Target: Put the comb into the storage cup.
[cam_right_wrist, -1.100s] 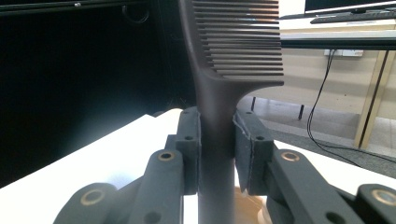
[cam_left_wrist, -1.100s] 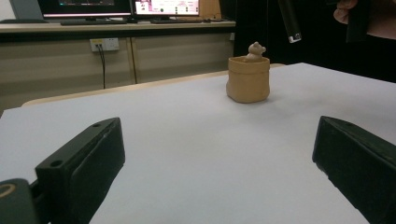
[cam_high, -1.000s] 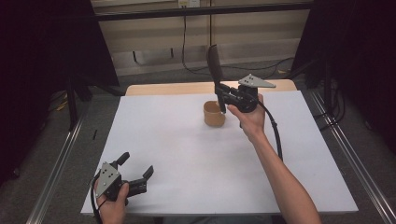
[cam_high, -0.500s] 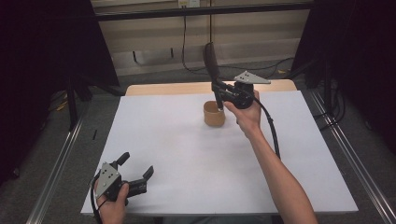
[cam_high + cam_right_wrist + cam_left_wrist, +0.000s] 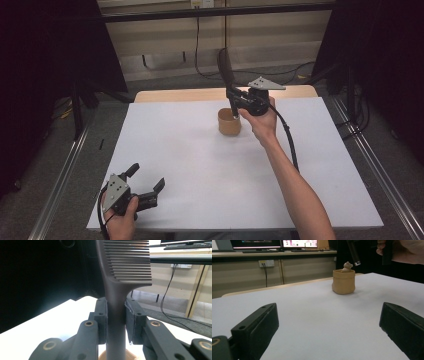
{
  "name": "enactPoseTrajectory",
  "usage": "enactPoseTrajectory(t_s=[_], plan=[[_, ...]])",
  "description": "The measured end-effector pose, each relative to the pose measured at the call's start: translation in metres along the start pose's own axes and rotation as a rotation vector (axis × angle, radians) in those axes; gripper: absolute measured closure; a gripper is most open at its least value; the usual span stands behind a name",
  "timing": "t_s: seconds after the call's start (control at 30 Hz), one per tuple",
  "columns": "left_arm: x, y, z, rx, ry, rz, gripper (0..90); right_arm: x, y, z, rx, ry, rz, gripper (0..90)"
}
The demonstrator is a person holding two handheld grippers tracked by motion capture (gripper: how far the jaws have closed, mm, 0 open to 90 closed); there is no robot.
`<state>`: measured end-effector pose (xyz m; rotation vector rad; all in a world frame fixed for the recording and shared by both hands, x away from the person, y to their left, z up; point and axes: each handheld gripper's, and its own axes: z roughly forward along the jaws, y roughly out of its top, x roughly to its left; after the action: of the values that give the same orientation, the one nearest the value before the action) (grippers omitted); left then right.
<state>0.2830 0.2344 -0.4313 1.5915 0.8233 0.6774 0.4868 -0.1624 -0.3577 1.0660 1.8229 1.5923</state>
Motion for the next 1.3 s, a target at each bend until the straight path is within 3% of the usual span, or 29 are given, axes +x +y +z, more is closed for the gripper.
enactPoseTrajectory(t_s=[0.63, 1.3], plan=[[0.000, 0.000, -0.001, -0.003, -0.005, -0.008, 2.5, -0.006, -0.014, 0.020, 0.018, -0.005, -0.004, 73.1], [0.002, 0.000, -0.001, -0.002, -0.006, 0.000, 2.5, -0.006, -0.027, 0.028, 0.049, 0.011, -0.027, 73.1]])
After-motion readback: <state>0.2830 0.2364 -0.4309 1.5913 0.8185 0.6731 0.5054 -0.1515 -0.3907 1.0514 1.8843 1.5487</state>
